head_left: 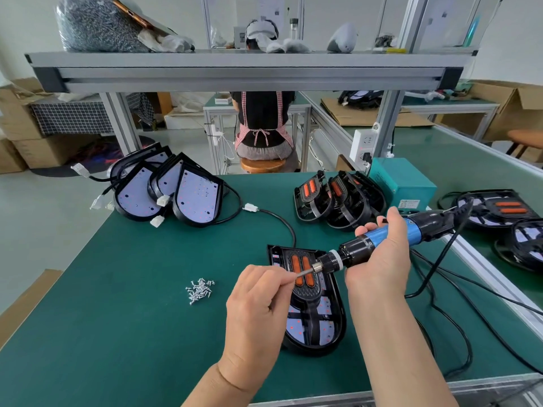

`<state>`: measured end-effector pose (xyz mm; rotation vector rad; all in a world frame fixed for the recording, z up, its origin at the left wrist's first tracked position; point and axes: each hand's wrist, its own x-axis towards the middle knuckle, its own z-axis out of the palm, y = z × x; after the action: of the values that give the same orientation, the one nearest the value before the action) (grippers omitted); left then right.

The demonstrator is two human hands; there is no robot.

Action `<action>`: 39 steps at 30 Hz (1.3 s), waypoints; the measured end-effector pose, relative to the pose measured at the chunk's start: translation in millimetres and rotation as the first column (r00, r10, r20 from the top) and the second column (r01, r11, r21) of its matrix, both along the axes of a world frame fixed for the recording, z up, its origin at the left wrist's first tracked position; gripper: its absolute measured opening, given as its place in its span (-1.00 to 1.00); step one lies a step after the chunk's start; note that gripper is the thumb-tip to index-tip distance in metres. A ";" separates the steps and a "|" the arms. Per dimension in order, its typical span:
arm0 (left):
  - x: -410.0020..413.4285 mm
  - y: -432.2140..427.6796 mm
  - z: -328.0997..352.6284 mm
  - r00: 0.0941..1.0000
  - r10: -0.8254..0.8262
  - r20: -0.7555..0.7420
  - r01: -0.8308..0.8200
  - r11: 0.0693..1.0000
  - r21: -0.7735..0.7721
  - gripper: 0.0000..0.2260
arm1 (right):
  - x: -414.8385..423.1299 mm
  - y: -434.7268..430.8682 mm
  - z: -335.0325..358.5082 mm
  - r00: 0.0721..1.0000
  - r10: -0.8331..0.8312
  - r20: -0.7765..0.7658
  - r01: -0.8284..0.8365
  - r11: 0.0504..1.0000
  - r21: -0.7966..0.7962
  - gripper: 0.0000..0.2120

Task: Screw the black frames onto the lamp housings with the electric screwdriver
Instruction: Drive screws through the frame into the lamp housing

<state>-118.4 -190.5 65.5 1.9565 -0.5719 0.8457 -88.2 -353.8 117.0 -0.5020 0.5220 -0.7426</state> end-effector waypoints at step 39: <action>81.6 -10.1 -15.2 0.458 -0.122 -0.881 0.108 0.991 -0.082 -0.40 | 100.3 30.8 3.3 0.984 0.149 0.094 -0.051 0.753 -0.656 -0.78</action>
<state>-36.8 -200.6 50.3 1.9875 -0.0377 -0.3464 12.0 -323.0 120.4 -1.1174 0.0777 -0.8442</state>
